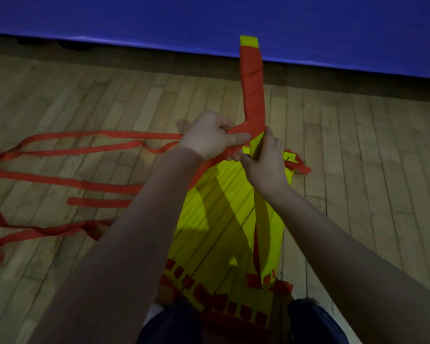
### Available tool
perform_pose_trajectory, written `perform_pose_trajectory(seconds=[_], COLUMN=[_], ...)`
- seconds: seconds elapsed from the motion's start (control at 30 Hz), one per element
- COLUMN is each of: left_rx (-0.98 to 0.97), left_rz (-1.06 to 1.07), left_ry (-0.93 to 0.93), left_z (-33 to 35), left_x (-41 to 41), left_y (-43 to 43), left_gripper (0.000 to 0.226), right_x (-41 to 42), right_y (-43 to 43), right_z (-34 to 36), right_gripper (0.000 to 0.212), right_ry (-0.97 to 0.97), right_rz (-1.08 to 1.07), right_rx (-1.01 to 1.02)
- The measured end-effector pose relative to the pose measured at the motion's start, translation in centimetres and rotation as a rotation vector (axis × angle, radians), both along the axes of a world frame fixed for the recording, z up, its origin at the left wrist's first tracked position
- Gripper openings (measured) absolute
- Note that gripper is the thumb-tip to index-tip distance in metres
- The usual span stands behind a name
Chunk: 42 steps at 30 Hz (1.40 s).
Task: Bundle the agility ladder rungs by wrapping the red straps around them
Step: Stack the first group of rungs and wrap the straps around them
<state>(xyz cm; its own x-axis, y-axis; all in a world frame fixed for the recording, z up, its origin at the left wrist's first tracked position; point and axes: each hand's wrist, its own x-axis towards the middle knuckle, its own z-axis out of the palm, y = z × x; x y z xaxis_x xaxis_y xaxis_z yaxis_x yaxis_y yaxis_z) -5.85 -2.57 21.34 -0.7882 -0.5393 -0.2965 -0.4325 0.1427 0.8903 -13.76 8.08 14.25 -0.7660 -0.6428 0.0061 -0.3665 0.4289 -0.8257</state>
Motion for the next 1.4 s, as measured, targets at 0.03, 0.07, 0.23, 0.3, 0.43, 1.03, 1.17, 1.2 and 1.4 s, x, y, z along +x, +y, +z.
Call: perform_pose_trajectory(seconds=[0.03,0.07,0.23,0.3,0.43,1.03,1.17,1.2,1.4], left_rx=[0.021,0.041,0.041,0.061,0.049,0.056,0.082,0.066,-0.035], left_rz=[-0.014,-0.028,-0.091,-0.082,-0.073,-0.218,-0.111,-0.097,0.031], left_ry=[0.0,0.001,-0.029,-0.024,0.011,-0.03,0.042,0.041,0.048], left_z=[0.1,0.2,0.5,0.4,-0.2,-0.9,-1.5,-1.8,-2.6], left_x=[0.2,0.4,0.5,0.5,0.5,1.3,1.3,1.3,1.3], left_y=[-0.2,-0.3,-0.2,-0.1,-0.2,-0.8,-1.1,-1.2,-1.3], left_gripper=[0.015,0.016,0.028,0.031,0.028,0.028,0.011,0.012,0.017], right_x=[0.0,0.0,0.0,0.0,-0.1,-1.1,-0.7,-0.6,0.7], right_y=[0.0,0.0,-0.2,-0.3,-0.1,0.1,0.1,0.0,0.2], right_z=[0.0,0.1,0.8,0.7,0.4,0.6,1.0,1.2,3.1], right_gripper=[0.073,0.074,0.068,0.063,0.057,0.047,0.047,0.044,0.024], right_ry=[-0.002,-0.004,-0.029,-0.049,-0.129,-0.095,-0.293,-0.347,-0.743], right_rz=[0.002,0.004,-0.009,-0.038,-0.093,-0.207,-0.226,-0.214,0.01], right_rx=[0.007,0.018,0.036,-0.023,-0.064,-0.139,-0.146,-0.178,-0.359])
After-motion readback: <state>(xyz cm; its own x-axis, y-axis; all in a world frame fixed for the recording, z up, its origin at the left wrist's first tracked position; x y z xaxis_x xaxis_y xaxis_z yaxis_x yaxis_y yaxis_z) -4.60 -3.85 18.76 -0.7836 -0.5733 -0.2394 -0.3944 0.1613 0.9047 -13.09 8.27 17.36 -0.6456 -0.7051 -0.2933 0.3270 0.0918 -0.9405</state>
